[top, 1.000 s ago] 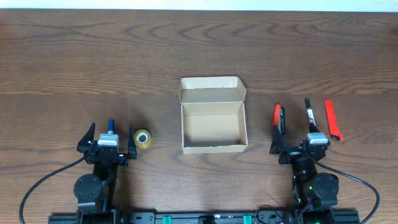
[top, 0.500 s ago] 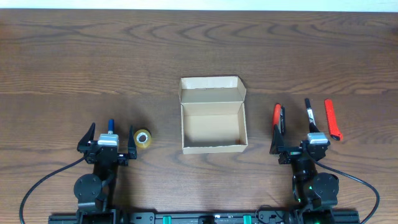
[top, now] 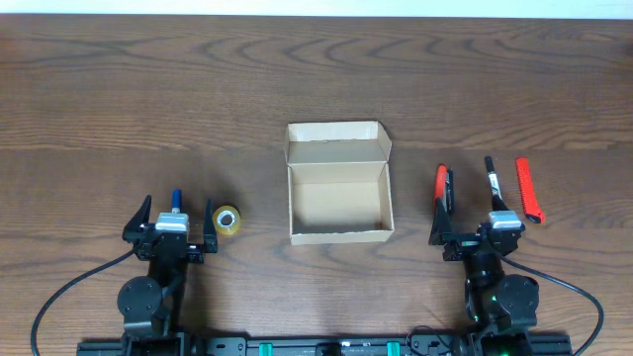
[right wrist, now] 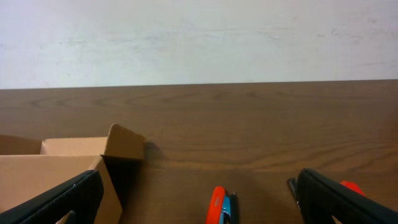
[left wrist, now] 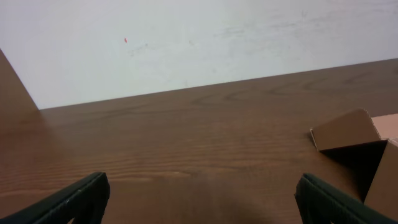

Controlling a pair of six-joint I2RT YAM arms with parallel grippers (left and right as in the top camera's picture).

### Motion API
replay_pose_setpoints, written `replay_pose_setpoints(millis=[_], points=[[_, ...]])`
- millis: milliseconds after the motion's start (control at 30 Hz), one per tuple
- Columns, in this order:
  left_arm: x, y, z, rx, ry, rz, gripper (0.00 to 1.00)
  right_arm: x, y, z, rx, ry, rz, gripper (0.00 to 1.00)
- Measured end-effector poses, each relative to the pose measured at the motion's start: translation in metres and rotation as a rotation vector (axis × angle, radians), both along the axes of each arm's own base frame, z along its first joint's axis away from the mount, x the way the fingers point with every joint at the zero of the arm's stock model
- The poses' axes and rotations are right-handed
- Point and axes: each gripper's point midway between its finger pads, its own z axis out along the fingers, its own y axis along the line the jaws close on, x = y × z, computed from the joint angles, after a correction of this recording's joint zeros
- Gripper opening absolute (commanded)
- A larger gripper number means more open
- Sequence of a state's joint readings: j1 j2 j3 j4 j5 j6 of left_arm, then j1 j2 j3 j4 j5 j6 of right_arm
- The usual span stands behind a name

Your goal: Pack container

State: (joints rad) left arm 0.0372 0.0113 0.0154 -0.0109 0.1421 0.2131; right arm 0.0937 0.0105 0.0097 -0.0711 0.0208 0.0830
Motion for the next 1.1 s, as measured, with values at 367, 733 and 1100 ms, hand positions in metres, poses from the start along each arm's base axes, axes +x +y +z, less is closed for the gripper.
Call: replay_pose_setpoints(millis=[367, 733, 1100], points=[[0.0, 0.0, 0.0, 0.0, 0.0, 0.0, 0.95, 0.0, 0.0, 0.0, 0.0, 0.0, 0.0, 0.99], [0.0, 0.0, 0.0, 0.0, 0.0, 0.0, 0.95, 0.0, 0.0, 0.0, 0.016, 0.001, -0.001, 0.99], [0.0, 0.0, 0.0, -0.022, 0.001, 0.002, 0.95, -0.006, 0.002, -0.012, 0.145, 0.147, -0.003, 0.99]])
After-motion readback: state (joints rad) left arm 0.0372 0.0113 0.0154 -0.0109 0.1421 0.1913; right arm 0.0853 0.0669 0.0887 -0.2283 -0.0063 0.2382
